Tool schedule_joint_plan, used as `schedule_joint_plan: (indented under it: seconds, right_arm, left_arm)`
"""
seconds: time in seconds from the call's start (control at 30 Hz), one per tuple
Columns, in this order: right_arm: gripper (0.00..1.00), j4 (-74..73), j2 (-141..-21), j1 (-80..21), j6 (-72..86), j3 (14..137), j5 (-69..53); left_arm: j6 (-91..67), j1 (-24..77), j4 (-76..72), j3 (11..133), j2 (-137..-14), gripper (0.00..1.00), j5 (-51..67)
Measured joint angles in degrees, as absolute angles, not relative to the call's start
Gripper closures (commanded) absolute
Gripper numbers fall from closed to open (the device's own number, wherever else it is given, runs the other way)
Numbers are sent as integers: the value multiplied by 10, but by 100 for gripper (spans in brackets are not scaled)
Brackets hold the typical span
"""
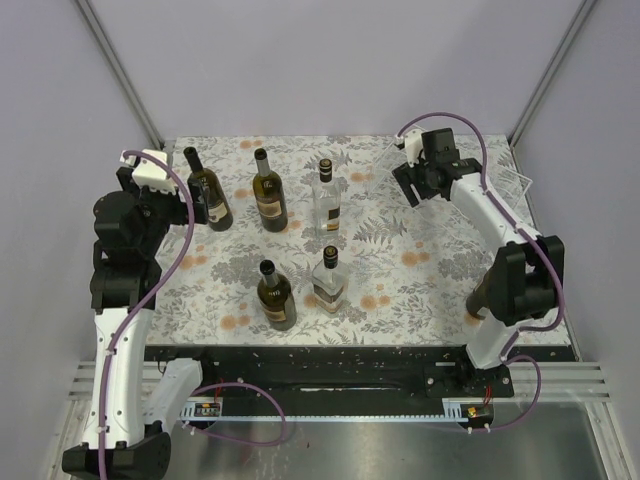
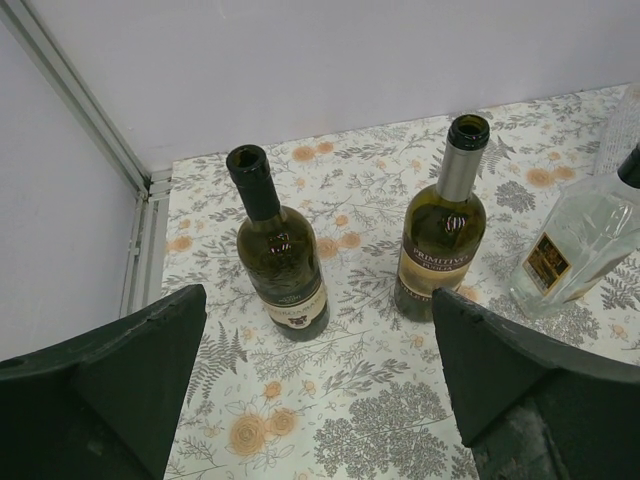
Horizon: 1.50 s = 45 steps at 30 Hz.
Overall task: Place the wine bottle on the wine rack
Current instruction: Pick up the wine bottle from the center of the board.
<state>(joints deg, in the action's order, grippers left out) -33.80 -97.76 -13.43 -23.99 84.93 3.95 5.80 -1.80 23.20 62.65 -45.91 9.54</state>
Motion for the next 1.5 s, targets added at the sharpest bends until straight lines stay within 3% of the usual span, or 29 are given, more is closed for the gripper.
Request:
schedule_joint_plan:
  seconds: [0.17,0.37,0.73,1.2,1.27,1.37,1.5]
  right_arm:
    - [32,-327,-1020,-139,-248,860,45]
    - [57,-321,-1049,-142,-259,871,41]
    - [88,-310,-1063,-144,-337,874,-19]
    - [85,-311,-1063,-152,-372,873,-93]
    - [79,-311,-1063,-158,-373,873,-93]
    - [58,-310,-1063,-169,-378,869,-91]
    - [41,-316,-1063,-181,-380,862,-87]
  left_arm:
    - [72,-18,246,627,-457,1,109]
    - [86,-18,256,627,-449,1,114]
    - [91,-18,261,627,-443,1,119]
    - [90,-13,278,627,-462,1,160]
    - [90,-9,289,634,-467,1,173]
    - [92,-5,311,661,-478,1,197]
    - [97,7,341,713,-486,1,227]
